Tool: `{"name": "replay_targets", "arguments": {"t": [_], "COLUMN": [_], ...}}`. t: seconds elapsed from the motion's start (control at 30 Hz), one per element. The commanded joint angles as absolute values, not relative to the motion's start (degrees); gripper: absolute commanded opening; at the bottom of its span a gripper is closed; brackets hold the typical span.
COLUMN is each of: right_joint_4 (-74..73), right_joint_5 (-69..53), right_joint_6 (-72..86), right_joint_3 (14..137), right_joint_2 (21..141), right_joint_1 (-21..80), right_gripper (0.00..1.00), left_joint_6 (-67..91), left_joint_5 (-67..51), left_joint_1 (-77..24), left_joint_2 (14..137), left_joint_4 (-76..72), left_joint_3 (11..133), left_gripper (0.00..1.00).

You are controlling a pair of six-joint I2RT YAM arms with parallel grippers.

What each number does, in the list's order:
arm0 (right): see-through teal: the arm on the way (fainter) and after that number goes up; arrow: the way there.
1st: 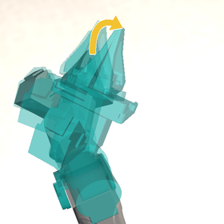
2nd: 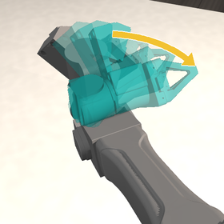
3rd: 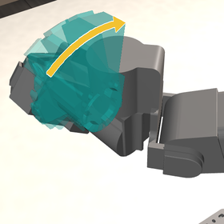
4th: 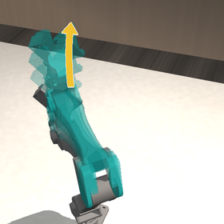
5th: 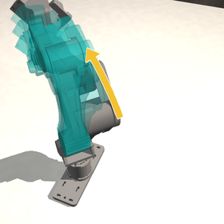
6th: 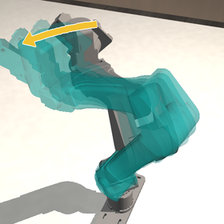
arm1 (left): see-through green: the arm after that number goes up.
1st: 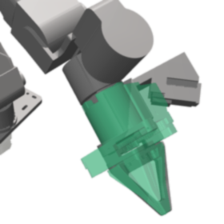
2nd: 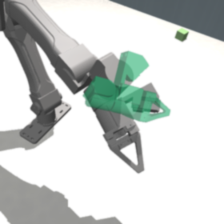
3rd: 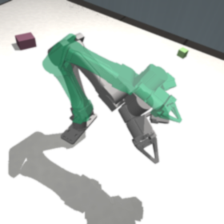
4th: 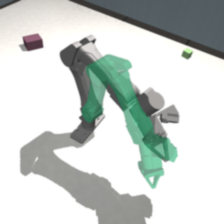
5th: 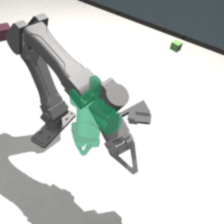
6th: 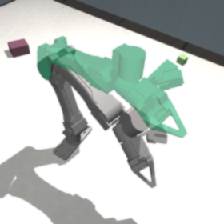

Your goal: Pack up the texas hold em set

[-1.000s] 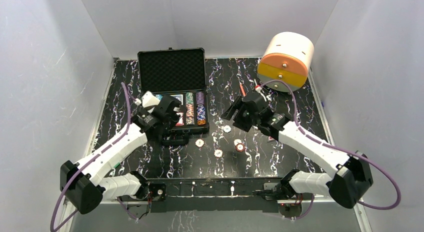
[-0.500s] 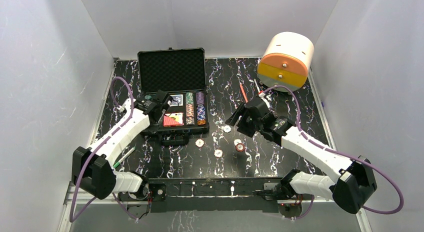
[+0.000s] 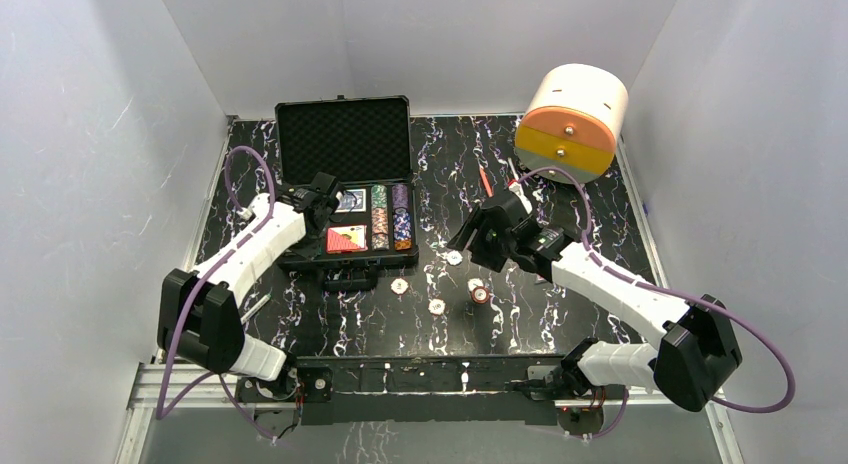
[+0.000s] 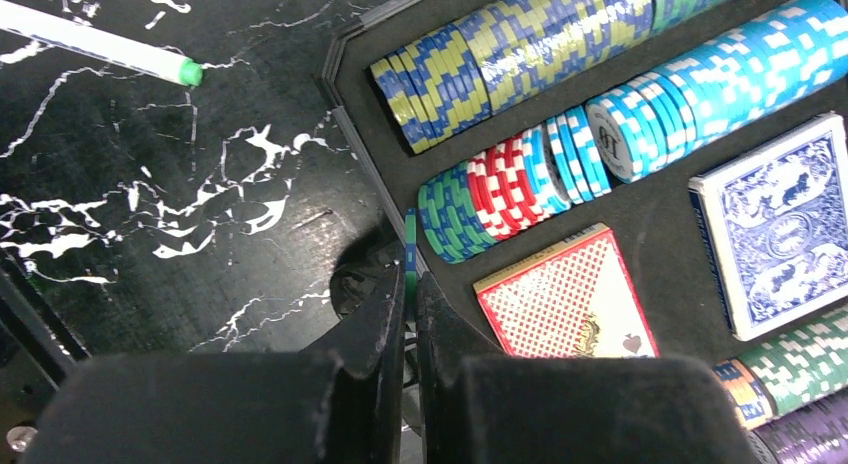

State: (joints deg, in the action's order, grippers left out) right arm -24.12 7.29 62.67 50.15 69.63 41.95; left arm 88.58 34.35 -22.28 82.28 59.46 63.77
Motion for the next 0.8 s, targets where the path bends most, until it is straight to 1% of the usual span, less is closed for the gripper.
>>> {"name": "replay_targets", "arguments": {"t": [0.0,0.37,0.6,0.77], "right_joint_4": [-24.8,-24.6,-24.9,-25.4], "right_joint_5": [7.6,7.3,7.2,7.5], "right_joint_6": [61.5,61.2,61.3,61.3], "right_joint_3": [53.3,53.9,53.6,53.5], "right_joint_2": [69.9,70.9,70.3,69.9], "right_joint_1": [41.8,41.8,41.8,41.8], "right_gripper": [0.72,0.72,0.72,0.71], "left_joint_6": [88.2,93.9,91.6,89.6], "left_joint_5": [34.8,35.2,34.7,36.7], "left_joint_1": [-21.9,-21.7,-21.8,-21.7], "left_joint_2": [82.0,86.2,84.8,83.4], "left_joint_4": [57.4,64.3,58.7,53.4], "left_joint_3": [64.3,66.6,63.3,61.3], "left_gripper": [0.0,0.0,0.0,0.0]}}
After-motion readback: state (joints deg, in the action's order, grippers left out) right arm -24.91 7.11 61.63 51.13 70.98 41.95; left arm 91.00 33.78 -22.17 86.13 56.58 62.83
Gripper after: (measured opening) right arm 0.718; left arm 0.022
